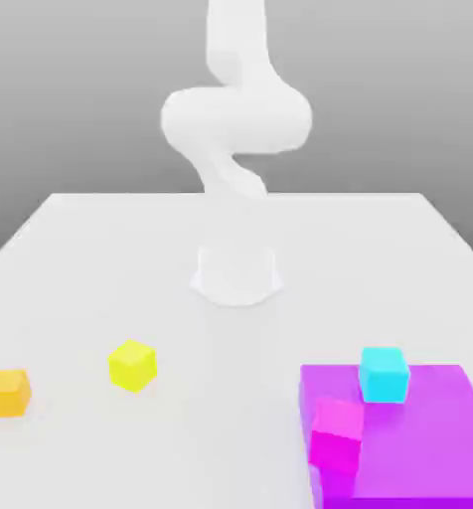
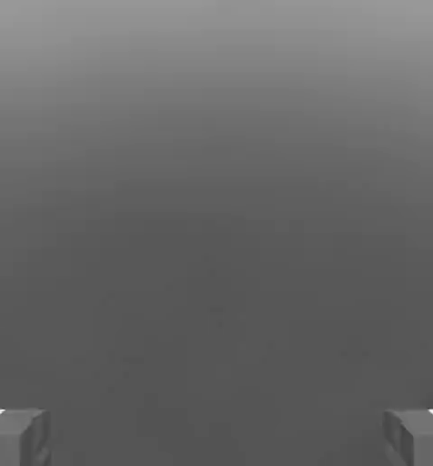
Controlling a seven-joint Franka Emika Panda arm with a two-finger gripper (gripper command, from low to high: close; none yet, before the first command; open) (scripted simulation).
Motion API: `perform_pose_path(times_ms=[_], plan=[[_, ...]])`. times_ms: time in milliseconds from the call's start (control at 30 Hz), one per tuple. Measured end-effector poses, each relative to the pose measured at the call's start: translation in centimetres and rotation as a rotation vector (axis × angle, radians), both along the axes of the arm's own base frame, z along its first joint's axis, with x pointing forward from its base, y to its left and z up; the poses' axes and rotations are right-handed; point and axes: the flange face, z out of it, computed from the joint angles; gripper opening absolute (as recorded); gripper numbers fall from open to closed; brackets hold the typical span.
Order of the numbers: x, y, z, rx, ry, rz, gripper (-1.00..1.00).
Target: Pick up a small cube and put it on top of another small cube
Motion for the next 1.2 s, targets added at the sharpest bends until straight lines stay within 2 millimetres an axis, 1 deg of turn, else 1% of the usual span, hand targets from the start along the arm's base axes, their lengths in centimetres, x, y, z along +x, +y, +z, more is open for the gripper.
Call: perform_pose_path(times_ms=[67, 167, 267, 367, 467, 567, 633, 733, 800, 933, 1000, 1100, 1133, 1200], plan=[[2.3, -2.3, -3.2, 0.017, 0.053, -0.101, 0.0], [4.8, -6.0, -8.0, 0.047, 0.126, -0.243, 0.0], [6.3, -10.0, -13.1, 0.085, 0.195, -0.382, 0.0], [6.8, -14.2, -18.4, 0.13, 0.26, -0.519, 0.0], [6.4, -18.3, -23.7, 0.182, 0.322, -0.653, 0.0], [5.2, -22.0, -29.1, 0.242, 0.381, -0.785, 0.0], [3.5, -24.8, -32.7, 0.29, 0.416, -0.886, 0.0], [0.6, -28.0, -37.9, 0.369, 0.466, -1.026, 0.0], [-1.0, -29.0, -41.3, 0.421, 0.499, -1.1, 0.0], [-4.5, -30.4, -47.6, 0.53, 0.555, -1.241, 0.0], [-5.0, -30.6, -50.2, 0.548, 0.561, -1.262, 0.0], [-5.2, -30.6, -54.0, 0.551, 0.564, -1.269, 0.0], [-5.2, -30.6, -54.7, 0.551, 0.565, -1.269, -1.0], [-5.2, -30.6, -54.7, 0.551, 0.565, -1.269, -1.0]])
